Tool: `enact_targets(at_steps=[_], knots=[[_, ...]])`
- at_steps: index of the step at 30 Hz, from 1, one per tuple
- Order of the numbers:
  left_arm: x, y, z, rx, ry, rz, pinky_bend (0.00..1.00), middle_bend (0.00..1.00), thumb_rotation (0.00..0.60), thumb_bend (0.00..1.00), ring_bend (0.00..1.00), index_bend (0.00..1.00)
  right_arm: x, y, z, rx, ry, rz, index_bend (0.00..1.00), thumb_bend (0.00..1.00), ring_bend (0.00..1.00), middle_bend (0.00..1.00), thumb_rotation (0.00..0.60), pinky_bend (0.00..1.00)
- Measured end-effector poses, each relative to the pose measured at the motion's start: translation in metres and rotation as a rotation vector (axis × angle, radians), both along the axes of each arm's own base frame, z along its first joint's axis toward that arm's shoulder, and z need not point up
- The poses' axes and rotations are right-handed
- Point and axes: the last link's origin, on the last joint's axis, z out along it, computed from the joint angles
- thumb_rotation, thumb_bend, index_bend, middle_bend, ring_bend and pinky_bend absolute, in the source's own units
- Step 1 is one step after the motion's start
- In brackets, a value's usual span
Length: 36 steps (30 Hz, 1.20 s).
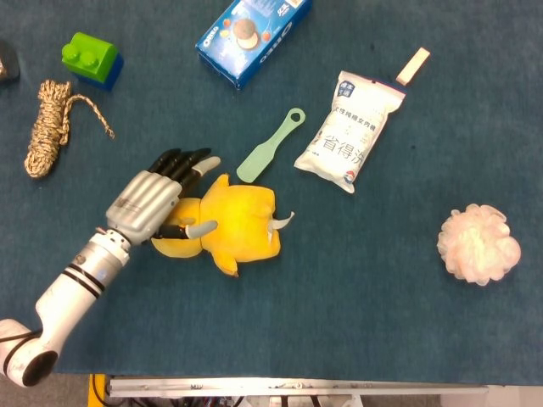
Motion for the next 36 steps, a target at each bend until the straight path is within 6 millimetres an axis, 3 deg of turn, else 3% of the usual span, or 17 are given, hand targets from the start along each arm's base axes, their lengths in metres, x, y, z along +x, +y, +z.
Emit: enact_targets(at_steps=[8,15,29,36], knots=[[0.013,-0.018,-0.01,-0.026,-0.003,-0.058,0.02,0.04,0.0,0.05,0.06,0.03,-0.002,0.002,0.002,-0.002,0.001,-0.007,0.19,0.0,0.1,0.2,0.6,0.12],[0.008,-0.022,-0.019,-0.019,0.021,-0.09,0.02,0.03,0.0,0.05,0.05,0.03,-0.002,0.004,0.002,-0.002,0.004,-0.009,0.19,0.0,0.1,0.2,0.6,0.12],[-0.014,-0.018,-0.032,-0.005,0.032,-0.053,0.02,0.01,0.0,0.05,0.03,0.0,0.002,0.005,0.002,-0.005,0.009,-0.007,0.19,0.0,0.1,0.2,0.6,0.12],[-0.021,-0.007,-0.023,0.042,0.028,-0.03,0.02,0.01,0.0,0.05,0.03,0.0,0.003,0.006,0.002,-0.01,0.009,-0.004,0.19,0.0,0.1,0.2,0.6,0.12]])
